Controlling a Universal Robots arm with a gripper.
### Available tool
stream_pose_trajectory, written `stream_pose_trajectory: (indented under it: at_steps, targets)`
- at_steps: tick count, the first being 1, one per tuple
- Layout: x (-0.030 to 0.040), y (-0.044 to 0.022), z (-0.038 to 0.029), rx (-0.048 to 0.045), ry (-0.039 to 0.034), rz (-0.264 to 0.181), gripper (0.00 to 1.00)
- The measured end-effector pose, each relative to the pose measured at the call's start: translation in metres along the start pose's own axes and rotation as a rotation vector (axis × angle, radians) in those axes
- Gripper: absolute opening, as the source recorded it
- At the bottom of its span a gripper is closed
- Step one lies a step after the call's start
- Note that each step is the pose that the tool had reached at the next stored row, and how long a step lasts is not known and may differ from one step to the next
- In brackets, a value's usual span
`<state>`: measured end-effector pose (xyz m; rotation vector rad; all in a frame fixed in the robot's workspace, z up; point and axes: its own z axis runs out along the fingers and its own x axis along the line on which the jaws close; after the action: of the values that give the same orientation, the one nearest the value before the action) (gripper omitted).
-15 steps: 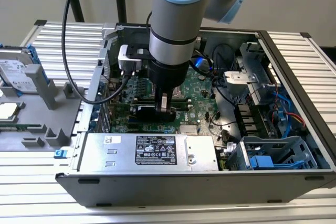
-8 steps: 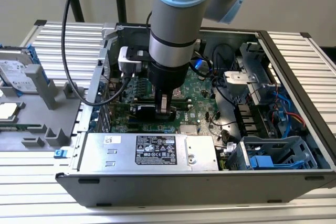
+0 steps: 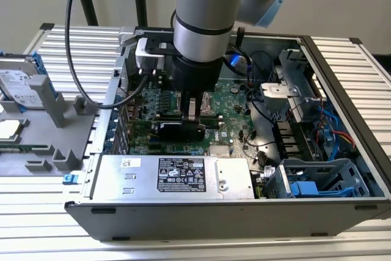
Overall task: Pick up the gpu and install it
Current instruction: 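Insert the gpu into the slot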
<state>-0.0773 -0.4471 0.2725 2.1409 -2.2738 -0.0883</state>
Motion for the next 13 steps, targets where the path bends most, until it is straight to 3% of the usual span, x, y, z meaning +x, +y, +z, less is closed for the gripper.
stream_pose_trajectory:
  at_steps: [3,5,6,13]
  targets:
    - [-0.0004,0.0007,-0.0134,0.0002,-0.0001,0.0,1.0]
    - [-0.0004,0.0007,-0.0149,0.0002,0.0001,0.0,1.0]
    - [-0.0004,0.0007,-0.0149,0.0002,0.0001,0.0,0.0]
    - [-0.0004,0.0008,-0.0152,0.0001,0.0003,0.0,0.0]
